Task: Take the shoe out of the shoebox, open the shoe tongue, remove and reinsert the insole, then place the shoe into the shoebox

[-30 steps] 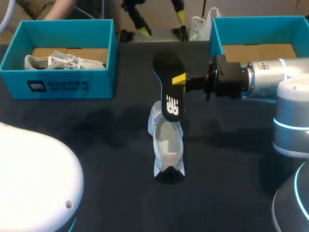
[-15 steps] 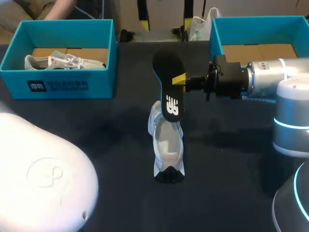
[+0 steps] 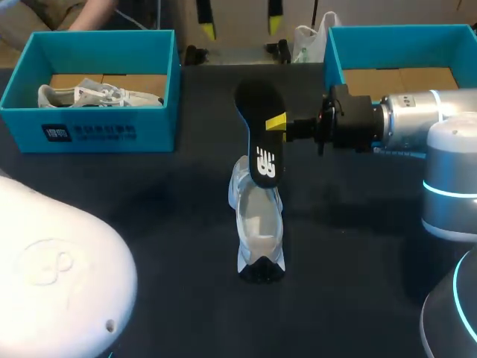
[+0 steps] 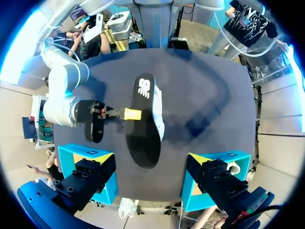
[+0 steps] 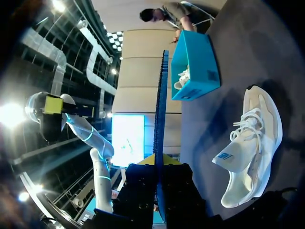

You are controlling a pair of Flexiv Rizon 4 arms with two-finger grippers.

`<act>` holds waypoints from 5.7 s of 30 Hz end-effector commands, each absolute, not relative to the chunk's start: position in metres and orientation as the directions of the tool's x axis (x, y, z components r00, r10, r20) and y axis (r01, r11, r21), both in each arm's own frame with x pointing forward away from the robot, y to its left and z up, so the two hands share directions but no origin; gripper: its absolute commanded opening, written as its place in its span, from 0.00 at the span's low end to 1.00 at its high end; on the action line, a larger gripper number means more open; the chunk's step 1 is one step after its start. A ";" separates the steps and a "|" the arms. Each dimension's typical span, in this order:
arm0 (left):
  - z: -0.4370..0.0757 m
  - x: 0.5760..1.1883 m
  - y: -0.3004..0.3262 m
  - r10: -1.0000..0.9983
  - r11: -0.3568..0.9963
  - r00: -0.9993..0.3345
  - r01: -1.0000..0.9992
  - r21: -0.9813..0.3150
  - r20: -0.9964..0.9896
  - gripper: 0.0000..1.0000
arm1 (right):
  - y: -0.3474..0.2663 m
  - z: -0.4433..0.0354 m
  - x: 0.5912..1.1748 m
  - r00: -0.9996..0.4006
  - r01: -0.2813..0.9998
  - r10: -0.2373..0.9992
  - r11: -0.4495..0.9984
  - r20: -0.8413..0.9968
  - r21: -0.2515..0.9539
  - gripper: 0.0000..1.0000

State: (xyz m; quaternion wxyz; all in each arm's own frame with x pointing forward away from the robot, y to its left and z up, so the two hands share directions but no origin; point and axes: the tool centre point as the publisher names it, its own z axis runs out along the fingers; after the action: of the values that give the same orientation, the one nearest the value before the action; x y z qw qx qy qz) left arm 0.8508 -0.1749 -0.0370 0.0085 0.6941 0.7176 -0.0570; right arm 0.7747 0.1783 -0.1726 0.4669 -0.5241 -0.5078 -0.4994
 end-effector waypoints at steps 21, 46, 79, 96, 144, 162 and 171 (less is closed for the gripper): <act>-0.077 0.811 -0.115 0.328 0.021 -0.163 0.986 -0.166 -0.931 1.00 | 0.180 -0.173 0.774 -0.014 0.999 0.067 -0.051 0.998 0.018 0.00; -0.137 0.818 -0.122 -0.091 0.038 -0.188 0.981 -0.192 -0.978 1.00 | 0.180 -0.173 0.774 -0.014 0.999 0.067 -0.051 0.998 0.018 0.00; -0.161 0.826 -0.196 -0.112 0.183 -0.037 0.981 -0.058 -0.993 0.78 | 0.180 -0.173 0.774 -0.014 0.999 0.067 -0.051 0.998 0.018 0.00; -0.168 0.836 -0.204 0.007 0.174 -0.074 0.982 -0.072 -0.997 0.65 | 0.180 -0.173 0.774 -0.014 0.999 0.067 -0.051 0.998 0.018 0.00; -0.181 0.832 -0.215 0.174 0.106 -0.098 0.991 -0.080 -0.980 0.24 | 0.180 -0.173 0.774 -0.014 0.999 0.067 -0.051 0.998 0.018 0.00; -0.181 0.825 -0.217 0.152 0.101 -0.063 0.994 -0.048 -0.986 0.00 | 0.180 -0.173 0.774 -0.014 0.999 0.067 -0.051 0.998 0.018 0.00; -0.181 0.815 -0.194 0.141 0.110 -0.098 0.990 -0.083 -0.985 0.00 | 0.157 -0.161 0.760 -0.149 0.989 0.109 0.001 0.983 0.150 1.00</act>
State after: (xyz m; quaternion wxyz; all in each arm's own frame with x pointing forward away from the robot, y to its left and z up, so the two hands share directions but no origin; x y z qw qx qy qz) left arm 0.8248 -0.2074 -0.1826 0.4635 0.4864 0.5814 -0.4589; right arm 0.7679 0.1731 -0.1692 0.4339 -0.4897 -0.5456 -0.5236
